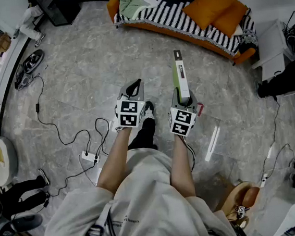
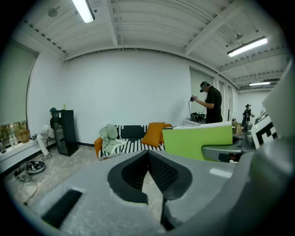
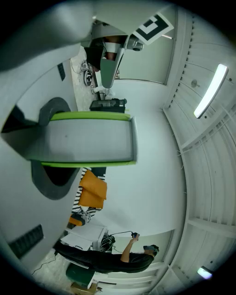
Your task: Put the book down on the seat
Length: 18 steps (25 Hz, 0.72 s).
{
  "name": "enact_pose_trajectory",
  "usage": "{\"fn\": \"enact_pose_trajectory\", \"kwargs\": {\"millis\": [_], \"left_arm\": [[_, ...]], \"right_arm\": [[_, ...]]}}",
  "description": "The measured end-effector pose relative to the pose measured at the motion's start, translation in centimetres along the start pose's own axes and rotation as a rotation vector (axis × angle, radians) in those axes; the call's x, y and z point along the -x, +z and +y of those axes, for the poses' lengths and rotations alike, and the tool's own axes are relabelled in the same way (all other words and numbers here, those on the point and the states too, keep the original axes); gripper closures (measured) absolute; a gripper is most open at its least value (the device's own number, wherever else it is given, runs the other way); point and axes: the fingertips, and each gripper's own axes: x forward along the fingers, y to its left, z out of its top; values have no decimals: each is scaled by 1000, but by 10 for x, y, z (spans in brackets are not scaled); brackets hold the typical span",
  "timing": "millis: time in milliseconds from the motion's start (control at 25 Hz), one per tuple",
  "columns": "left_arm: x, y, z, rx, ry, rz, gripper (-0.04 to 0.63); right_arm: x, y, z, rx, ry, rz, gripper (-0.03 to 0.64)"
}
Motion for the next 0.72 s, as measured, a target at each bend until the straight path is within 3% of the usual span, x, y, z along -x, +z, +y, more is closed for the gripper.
{"fn": "enact_pose_trajectory", "kwargs": {"millis": [720], "left_arm": [[-243,120,78,12,-41,-49,586]], "right_arm": [[-243,101,-49,18,61,-7,480]]}}
